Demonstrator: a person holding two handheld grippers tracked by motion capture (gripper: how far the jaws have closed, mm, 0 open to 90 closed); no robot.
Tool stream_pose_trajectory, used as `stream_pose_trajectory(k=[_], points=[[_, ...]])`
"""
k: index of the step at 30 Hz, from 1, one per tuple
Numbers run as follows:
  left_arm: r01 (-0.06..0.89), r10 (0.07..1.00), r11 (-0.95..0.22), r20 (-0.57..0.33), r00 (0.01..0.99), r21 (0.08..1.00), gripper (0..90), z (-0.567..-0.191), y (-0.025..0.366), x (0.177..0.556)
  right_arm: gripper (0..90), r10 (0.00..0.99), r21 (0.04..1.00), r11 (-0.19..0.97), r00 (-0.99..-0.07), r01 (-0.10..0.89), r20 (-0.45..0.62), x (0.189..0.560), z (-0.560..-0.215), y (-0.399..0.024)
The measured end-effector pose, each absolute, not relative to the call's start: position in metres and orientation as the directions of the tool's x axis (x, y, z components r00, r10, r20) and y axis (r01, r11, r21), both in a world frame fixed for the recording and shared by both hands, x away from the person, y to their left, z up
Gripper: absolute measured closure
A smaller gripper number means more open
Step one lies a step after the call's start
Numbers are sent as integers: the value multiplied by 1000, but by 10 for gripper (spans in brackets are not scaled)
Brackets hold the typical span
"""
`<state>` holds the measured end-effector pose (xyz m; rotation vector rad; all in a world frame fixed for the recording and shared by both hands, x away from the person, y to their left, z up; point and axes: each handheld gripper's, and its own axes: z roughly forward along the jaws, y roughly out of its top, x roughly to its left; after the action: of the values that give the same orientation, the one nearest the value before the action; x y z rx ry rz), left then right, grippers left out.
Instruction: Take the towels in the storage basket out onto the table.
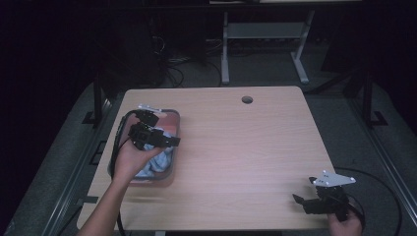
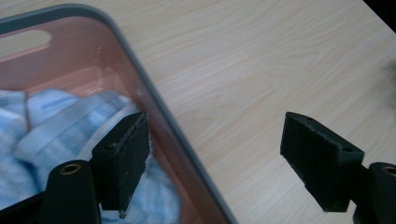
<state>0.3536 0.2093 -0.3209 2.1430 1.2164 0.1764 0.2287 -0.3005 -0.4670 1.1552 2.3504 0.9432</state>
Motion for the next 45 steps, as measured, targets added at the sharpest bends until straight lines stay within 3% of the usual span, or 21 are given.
stream_pose_trajectory(k=[18,35,45], points=[[808,901,-222,-202,384,546,206,-344,261,362,137,790,698,454,-613,554,-27,228,-467,-298],[871,938,-209,-160,307,445,190,-373,266,372,137,788,704,451,-615,549,-25,228,-465,-296],[909,943,-262,-113,312,323,252,-394,254,385,137,787,708,452,-616,543,-31,227,-464,-296]])
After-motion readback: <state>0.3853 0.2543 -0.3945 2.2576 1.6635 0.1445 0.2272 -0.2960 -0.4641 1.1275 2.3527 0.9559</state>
